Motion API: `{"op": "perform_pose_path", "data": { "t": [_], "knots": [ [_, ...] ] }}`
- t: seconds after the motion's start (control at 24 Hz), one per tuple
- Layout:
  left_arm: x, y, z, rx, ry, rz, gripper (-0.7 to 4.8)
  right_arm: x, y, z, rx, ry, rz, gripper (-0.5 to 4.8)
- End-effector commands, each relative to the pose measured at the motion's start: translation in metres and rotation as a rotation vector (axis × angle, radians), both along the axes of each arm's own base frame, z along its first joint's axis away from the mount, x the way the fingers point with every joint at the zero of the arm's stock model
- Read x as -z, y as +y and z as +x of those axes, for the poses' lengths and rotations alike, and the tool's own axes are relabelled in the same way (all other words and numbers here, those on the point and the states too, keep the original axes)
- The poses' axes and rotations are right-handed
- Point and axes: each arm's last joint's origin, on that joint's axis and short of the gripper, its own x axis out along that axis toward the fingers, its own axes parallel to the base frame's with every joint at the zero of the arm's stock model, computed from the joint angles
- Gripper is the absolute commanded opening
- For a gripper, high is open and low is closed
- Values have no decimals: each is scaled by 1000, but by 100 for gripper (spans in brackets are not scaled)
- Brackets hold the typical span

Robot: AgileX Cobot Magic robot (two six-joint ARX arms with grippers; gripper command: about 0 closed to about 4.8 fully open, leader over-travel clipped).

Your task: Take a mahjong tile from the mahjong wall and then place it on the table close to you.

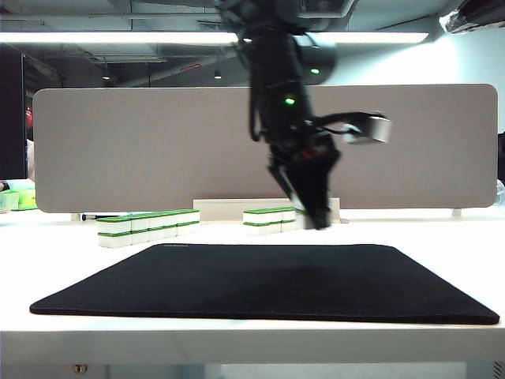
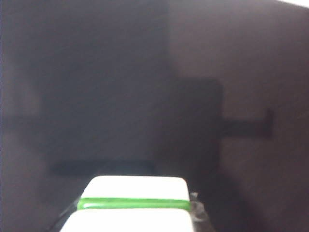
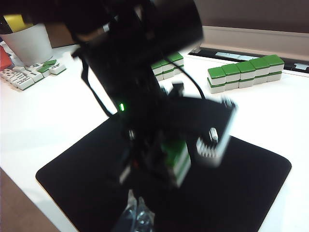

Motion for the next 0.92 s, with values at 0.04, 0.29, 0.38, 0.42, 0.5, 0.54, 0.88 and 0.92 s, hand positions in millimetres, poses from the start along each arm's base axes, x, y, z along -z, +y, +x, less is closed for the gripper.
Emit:
{"op": "perform_pose_path", "data": {
  "t": [0.04,0.29,0.38,0.42,0.5,0.54,0.88,0.92],
  "knots": [
    [12,-13,-7,33,16,17,182,-4,0,0,-1,-27,6,-1],
    [26,-19,-10,44,48,34,182,-4,0,0,-1,-30,6,-1],
    [26,-20,-11,51,65,19,182,-5,0,0,-1,-37,8,-1],
    [27,-20,-11,56,77,5,182,-6,0,0,-2,-42,10,-1],
    [26,-20,-11,57,75,1,182,-7,0,1,-2,-54,13,-1],
    [27,-21,-10,57,70,-3,182,-7,0,1,-2,-54,13,-1],
    [44,-25,-3,39,21,27,182,-7,0,0,-2,-54,13,-1],
    [47,-25,-2,34,18,44,182,-7,0,0,-2,-54,13,-1]
  ]
}}
